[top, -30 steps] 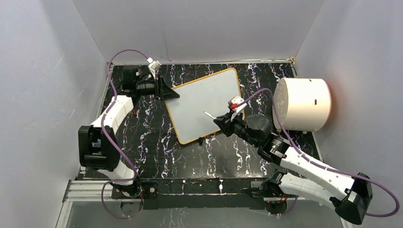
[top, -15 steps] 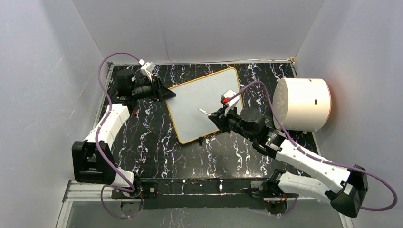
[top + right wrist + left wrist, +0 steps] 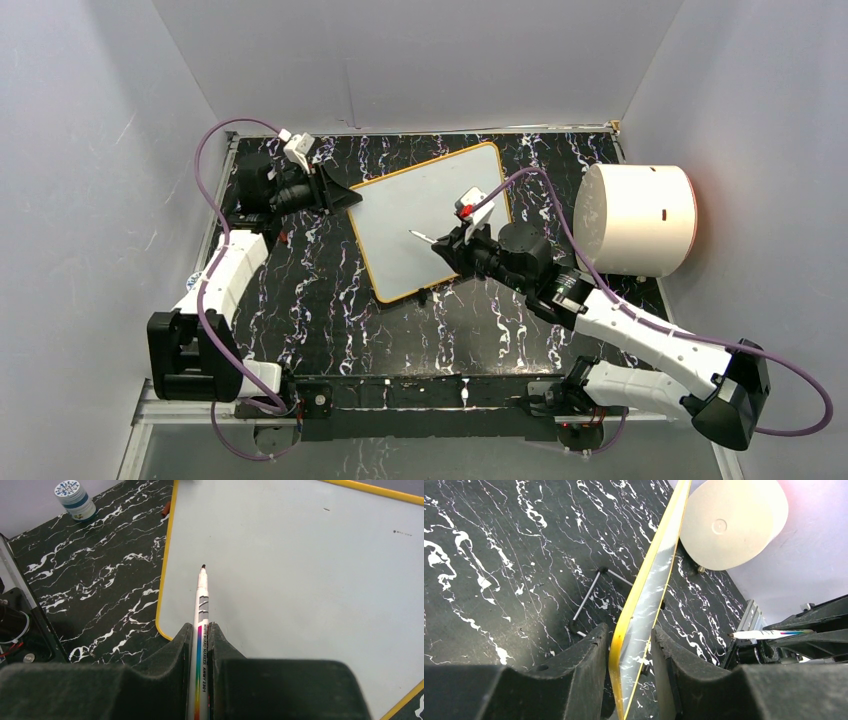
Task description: Write a sentence on the whiteboard
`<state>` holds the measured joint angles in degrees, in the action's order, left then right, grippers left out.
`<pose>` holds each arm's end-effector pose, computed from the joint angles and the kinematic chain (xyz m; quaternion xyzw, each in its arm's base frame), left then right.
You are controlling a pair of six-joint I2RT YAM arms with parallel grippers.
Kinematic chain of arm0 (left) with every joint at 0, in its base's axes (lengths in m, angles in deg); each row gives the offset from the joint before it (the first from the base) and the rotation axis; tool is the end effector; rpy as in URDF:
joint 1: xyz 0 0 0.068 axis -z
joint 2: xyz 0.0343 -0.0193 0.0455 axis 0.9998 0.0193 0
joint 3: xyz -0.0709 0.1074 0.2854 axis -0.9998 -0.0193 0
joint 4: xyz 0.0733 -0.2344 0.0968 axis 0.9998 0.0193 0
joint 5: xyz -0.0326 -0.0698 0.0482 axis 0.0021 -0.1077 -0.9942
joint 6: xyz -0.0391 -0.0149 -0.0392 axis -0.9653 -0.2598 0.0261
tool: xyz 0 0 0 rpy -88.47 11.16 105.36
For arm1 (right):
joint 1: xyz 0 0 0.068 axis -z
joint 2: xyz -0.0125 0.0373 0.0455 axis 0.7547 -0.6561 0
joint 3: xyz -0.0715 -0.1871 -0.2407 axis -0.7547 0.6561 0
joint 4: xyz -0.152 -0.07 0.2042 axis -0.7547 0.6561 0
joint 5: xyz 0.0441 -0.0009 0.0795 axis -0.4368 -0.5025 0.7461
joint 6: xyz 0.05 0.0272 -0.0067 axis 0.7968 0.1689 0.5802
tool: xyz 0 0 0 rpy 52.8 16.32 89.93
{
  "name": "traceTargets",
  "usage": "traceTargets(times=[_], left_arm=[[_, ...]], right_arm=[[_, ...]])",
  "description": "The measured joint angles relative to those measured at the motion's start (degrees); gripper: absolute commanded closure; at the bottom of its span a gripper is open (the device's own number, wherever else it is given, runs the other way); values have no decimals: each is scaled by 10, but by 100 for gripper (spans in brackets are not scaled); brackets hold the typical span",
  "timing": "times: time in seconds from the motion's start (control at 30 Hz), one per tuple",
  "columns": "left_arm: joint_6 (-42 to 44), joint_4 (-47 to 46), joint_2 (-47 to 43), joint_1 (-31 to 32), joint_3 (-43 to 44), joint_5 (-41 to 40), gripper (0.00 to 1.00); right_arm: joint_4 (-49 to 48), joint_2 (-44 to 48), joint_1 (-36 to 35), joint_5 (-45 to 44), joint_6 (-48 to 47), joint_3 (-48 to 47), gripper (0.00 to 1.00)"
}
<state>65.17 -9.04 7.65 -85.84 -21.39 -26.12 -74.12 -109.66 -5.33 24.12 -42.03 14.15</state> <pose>0.2984 -0.0471 0.3571 0.1541 0.7438 -0.4354 0.4832 0.1339 0.1802 0.3689 -0.2923 0.6953 0.2901 0.5891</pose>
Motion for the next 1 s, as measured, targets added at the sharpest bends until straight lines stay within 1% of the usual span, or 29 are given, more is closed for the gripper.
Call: traceTargets(times=[0.2, 0.3, 0.5, 0.73, 0.83, 0.87, 1.0], left_arm=[[-26, -38, 5, -19, -9, 37, 65], [-36, -50, 11, -22, -11, 53, 70], [-42, -65, 28, -22, -13, 79, 75], [-55, -83, 60, -22, -13, 108, 91], [-44, -93, 62, -23, -13, 121, 98], [-41, -94, 62, -23, -13, 123, 100], [-21, -83, 62, -25, -13, 129, 100]], right_arm=[[0, -13, -5, 7, -3, -10, 100], [0, -24, -6, 8, -7, -14, 100], [3, -49, -15, 4, -16, -42, 100], [15, -62, -36, -26, -23, -72, 100], [16, -68, -44, -41, -28, -74, 100], [18, -72, -47, -47, -29, -75, 100], [29, -93, -61, -72, -30, -88, 100]])
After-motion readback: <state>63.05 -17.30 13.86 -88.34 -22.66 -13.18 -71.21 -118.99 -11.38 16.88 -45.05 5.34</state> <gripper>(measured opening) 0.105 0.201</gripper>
